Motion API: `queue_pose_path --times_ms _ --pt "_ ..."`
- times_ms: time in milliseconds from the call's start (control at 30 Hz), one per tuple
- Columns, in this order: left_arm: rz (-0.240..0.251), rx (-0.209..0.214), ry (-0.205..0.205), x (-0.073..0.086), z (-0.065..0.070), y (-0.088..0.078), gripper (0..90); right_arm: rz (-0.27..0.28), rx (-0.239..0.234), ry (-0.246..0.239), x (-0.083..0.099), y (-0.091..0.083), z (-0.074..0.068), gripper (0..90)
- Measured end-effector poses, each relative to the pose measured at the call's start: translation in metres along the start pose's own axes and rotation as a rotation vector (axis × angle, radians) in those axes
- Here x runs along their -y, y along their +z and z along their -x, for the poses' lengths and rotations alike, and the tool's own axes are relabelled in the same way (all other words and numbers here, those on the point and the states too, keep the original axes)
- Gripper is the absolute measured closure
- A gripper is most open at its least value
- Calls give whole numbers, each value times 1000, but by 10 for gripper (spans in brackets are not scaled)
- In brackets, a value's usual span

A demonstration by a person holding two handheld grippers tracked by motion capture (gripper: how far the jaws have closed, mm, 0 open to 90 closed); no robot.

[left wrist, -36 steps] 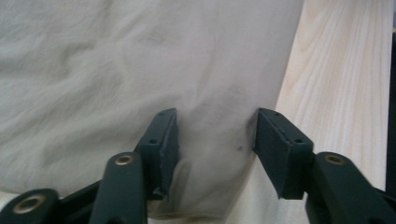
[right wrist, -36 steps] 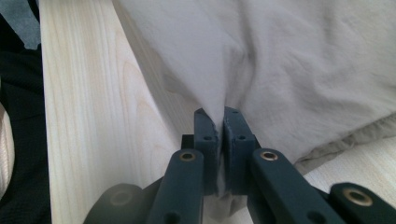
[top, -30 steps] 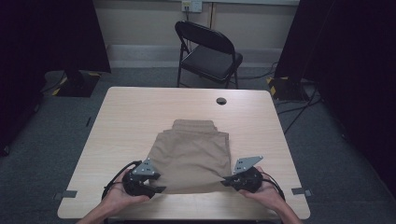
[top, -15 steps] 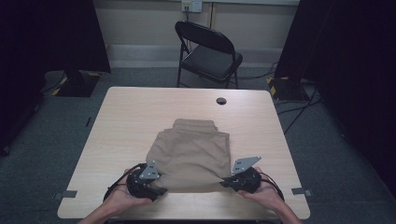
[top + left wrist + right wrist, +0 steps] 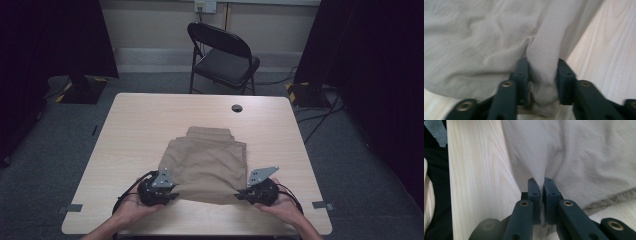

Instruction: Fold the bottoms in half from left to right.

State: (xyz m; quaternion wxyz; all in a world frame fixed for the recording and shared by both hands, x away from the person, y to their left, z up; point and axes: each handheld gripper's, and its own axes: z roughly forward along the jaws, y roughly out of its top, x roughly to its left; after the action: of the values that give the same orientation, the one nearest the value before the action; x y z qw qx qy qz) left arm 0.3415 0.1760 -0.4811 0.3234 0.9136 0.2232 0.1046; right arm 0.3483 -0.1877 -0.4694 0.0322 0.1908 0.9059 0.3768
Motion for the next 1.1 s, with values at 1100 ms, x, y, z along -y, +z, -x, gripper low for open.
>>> queue_pose_path --times_ms 1100 --pt "186 207 -121 -16 -1 -54 804 195 58 6 -24 -47 -11 861"
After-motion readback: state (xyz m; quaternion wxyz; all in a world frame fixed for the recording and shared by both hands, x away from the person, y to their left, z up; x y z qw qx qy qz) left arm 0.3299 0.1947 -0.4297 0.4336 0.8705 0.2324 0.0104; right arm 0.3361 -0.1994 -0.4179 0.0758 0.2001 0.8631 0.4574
